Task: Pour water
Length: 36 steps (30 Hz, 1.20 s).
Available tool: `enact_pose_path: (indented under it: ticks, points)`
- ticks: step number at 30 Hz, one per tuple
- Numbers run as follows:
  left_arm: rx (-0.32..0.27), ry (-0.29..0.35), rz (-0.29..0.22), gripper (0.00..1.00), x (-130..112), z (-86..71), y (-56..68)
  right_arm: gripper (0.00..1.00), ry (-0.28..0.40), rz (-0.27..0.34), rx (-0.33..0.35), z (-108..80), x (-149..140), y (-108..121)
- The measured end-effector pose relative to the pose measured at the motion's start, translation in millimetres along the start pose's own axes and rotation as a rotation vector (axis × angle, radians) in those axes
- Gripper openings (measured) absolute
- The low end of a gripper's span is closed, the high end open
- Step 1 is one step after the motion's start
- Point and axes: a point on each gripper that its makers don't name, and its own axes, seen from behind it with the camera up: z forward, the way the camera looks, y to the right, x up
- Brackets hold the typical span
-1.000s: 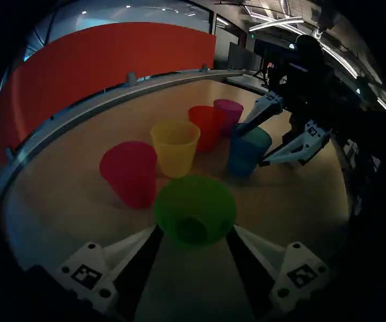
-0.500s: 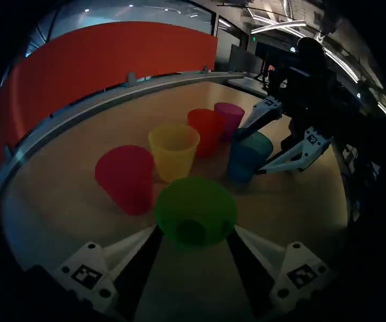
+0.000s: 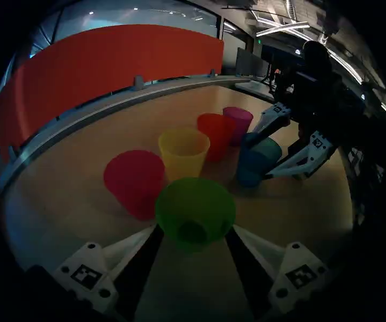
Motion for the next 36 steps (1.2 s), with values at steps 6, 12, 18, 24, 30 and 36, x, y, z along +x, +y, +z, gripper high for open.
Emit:
enact_pose_path:
  ticks: [6, 12, 18, 24, 30, 36]
  points:
    - [-0.010, 0.015, -0.015, 0.81, 2.3, -3.0, 0.7, 0.88, -0.003, 0.000, -0.002, -1.9, -0.3, -0.5]
    - [-0.018, 0.021, -0.022, 0.80, 2.4, -5.2, 2.2, 0.87, -0.005, -0.002, -0.002, -4.3, -1.9, -2.9]
    - [-0.015, 0.044, -0.010, 0.80, 8.9, -10.4, 3.8, 0.87, 0.009, -0.002, -0.003, -9.0, 2.9, -5.5]
    - [-0.014, 0.079, -0.019, 0.80, 19.5, -18.7, 6.1, 0.87, 0.046, 0.001, -0.015, -18.0, 16.2, -5.5]
    - [0.001, 0.137, -0.025, 0.80, 35.9, -31.9, 5.6, 0.87, 0.079, -0.004, -0.026, -30.0, 28.3, -8.6]
    - [0.017, 0.205, -0.036, 0.80, 53.9, -52.0, 5.9, 0.87, 0.123, -0.009, -0.045, -46.6, 45.5, -14.1]
